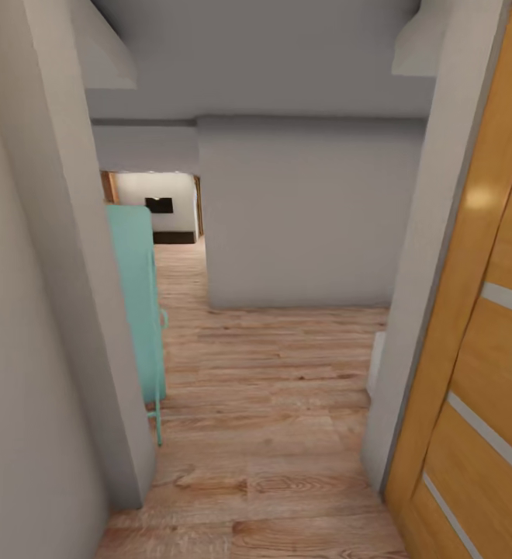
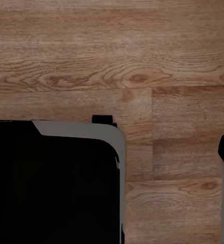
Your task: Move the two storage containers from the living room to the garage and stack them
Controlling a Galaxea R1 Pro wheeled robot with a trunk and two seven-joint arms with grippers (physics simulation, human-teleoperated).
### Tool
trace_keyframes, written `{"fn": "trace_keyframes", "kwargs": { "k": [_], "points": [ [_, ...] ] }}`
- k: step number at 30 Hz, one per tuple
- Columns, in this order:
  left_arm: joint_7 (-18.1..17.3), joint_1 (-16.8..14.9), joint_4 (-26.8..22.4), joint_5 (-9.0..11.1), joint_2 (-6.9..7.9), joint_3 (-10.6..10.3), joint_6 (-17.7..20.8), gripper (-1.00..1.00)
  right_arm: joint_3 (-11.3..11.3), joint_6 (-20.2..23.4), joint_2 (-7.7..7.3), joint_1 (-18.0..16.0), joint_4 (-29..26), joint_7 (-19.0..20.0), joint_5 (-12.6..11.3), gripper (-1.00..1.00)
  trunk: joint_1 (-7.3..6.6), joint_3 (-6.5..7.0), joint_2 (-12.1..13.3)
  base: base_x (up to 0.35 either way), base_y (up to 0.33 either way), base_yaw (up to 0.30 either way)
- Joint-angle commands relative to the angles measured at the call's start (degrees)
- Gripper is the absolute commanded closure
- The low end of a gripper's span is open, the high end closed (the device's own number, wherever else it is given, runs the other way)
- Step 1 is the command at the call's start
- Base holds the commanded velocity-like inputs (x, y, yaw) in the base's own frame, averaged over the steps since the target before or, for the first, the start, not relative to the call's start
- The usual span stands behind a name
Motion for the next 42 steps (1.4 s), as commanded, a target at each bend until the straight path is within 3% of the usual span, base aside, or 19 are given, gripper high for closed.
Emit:
{"fn": "trace_keyframes", "kwargs": {
  "k": [1, 42],
  "points": [
    [0.04, -0.04, 0.05, 0.30, -0.01, -0.01, -0.19, -1.00, 0.47, -0.32, -0.01, -0.08, 0.18, 0.18, -0.57, -1.00, 0.04, -0.08, -0.05, 0.323, 0.000, 0.000],
    [0.04, -0.04, 0.05, 0.30, 0.08, 0.08, -0.19, -1.00, 0.41, -0.32, 0.02, -0.08, 0.18, 0.13, -0.61, -1.00, 0.04, -0.08, -0.05, 0.319, -0.029, 0.000]
  ]
}}
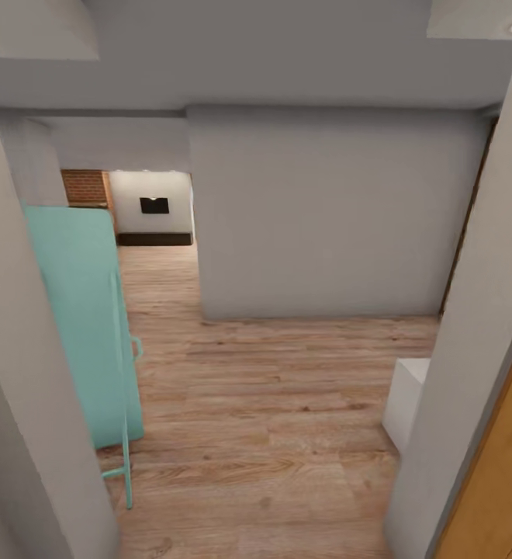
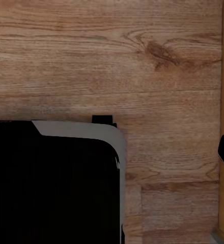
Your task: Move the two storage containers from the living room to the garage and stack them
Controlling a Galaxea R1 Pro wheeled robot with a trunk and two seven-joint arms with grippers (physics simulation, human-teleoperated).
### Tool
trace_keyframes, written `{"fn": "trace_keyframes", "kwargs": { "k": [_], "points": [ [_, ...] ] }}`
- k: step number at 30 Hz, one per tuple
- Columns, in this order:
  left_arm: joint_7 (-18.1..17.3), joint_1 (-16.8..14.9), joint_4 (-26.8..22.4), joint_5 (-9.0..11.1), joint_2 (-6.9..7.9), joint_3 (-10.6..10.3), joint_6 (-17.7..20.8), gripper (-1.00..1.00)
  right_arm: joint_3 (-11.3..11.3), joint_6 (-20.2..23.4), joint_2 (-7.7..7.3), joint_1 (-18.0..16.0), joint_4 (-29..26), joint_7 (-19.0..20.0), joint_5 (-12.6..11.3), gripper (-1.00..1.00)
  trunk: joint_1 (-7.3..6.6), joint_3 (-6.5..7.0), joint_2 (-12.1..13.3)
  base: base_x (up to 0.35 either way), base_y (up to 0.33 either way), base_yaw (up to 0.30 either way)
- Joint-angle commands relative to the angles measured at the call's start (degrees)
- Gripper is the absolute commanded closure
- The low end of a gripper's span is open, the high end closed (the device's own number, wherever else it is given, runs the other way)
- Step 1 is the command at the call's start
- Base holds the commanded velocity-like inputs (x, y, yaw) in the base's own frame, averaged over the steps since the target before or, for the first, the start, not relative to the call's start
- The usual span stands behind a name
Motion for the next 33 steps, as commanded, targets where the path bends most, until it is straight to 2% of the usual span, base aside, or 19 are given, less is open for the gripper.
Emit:
{"fn": "trace_keyframes", "kwargs": {
  "k": [1, 33],
  "points": [
    [0.04, -0.04, 0.05, 0.30, -0.01, -0.02, -0.19, -1.00, 0.48, -0.32, 0.00, -0.08, 0.18, 0.17, -0.57, -1.00, 0.04, -0.08, -0.05, 0.323, 0.000, 0.000],
    [0.04, -0.04, 0.05, 0.30, -0.01, -0.05, -0.19, -1.00, 0.48, -0.29, 0.27, -0.08, 0.16, 0.18, -0.61, -1.00, 0.04, -0.08, -0.05, 0.323, 0.000, 0.000]
  ]
}}
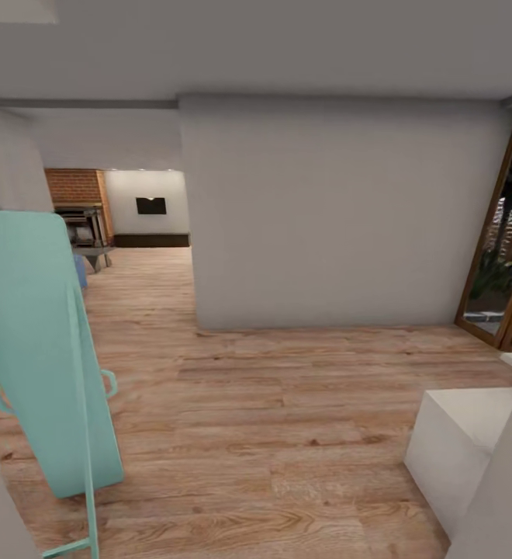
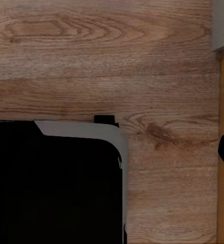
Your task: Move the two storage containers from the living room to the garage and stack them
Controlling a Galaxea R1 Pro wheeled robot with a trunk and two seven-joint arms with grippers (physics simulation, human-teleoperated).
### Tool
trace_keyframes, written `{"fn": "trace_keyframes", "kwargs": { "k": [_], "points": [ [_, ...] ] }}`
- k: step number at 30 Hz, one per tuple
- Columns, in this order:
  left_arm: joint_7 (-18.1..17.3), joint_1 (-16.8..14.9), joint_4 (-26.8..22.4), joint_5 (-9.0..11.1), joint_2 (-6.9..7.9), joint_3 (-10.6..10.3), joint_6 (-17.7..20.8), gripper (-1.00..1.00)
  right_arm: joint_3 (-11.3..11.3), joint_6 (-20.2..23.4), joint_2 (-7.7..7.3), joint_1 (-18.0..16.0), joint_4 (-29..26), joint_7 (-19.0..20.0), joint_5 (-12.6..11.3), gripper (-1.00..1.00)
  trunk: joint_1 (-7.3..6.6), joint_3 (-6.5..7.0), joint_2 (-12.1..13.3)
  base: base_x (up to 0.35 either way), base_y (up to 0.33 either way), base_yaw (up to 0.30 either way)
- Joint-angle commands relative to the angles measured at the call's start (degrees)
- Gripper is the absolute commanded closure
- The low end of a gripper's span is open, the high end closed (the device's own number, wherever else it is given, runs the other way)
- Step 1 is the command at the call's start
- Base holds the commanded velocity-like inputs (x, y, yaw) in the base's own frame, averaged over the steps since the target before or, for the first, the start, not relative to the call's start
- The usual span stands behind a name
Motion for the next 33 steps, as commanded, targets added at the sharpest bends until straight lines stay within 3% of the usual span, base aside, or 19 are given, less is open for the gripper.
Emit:
{"fn": "trace_keyframes", "kwargs": {
  "k": [1, 33],
  "points": [
    [0.04, -0.04, 0.05, 0.30, -0.01, 0.01, -0.19, -1.00, 0.48, -0.29, 0.02, -0.08, 0.18, 0.16, -0.57, -1.00, 0.04, -0.08, -0.05, 0.323, 0.000, 0.000],
    [0.04, -0.04, 0.05, 0.30, -0.07, -0.04, -0.19, -1.00, 0.39, -0.35, 0.03, -0.08, 0.19, 0.24, -0.64, -1.00, 0.04, -0.08, -0.05, 0.323, 0.000, 0.000]
  ]
}}
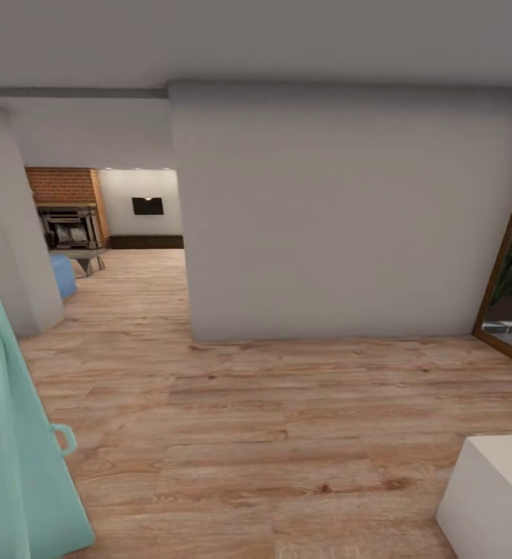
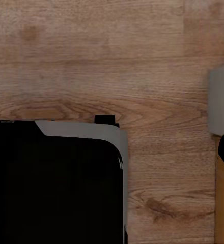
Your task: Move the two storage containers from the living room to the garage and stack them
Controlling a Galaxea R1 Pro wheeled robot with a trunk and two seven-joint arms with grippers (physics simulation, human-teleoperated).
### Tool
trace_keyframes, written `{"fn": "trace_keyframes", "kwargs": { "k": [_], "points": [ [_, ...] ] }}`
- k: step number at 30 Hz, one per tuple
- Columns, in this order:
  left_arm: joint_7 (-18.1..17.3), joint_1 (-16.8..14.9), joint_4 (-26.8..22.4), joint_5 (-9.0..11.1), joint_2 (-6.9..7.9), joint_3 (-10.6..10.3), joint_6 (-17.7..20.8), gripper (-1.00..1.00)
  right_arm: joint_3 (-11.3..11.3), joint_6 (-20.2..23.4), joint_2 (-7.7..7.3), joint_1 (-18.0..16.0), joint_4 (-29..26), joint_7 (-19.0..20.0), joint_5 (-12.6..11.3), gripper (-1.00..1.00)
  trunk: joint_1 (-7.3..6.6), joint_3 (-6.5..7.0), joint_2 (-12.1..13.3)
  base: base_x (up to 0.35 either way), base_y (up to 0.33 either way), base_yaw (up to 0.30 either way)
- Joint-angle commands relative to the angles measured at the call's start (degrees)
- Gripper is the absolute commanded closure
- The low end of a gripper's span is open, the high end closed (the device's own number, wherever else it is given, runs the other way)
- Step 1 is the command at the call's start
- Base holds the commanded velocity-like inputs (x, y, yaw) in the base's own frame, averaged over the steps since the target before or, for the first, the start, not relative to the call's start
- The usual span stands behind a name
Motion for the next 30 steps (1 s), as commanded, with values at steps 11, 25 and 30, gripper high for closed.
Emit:
{"fn": "trace_keyframes", "kwargs": {
  "k": [11, 25, 30],
  "points": [
    [0.04, -0.04, 0.05, 0.30, -0.02, -0.01, -0.19, -1.00, 0.47, -0.32, 0.02, -0.08, 0.18, 0.17, -0.58, -1.00, 0.04, -0.08, -0.05, 0.323, 0.000, 0.030],
    [0.04, -0.04, 0.05, 0.30, 0.00, -0.01, -0.19, -1.00, 0.47, -0.32, 0.02, -0.08, 0.16, 0.17, -0.54, -1.00, 0.04, -0.08, -0.05, 0.323, 0.000, 0.080],
    [0.04, -0.04, 0.05, 0.30, 0.01, -0.01, -0.19, -1.00, 0.47, -0.32, 0.02, -0.08, 0.16, 0.17, -0.54, -1.00, 0.04, -0.08, -0.05, 0.323, 0.000, 0.084]
  ]
}}
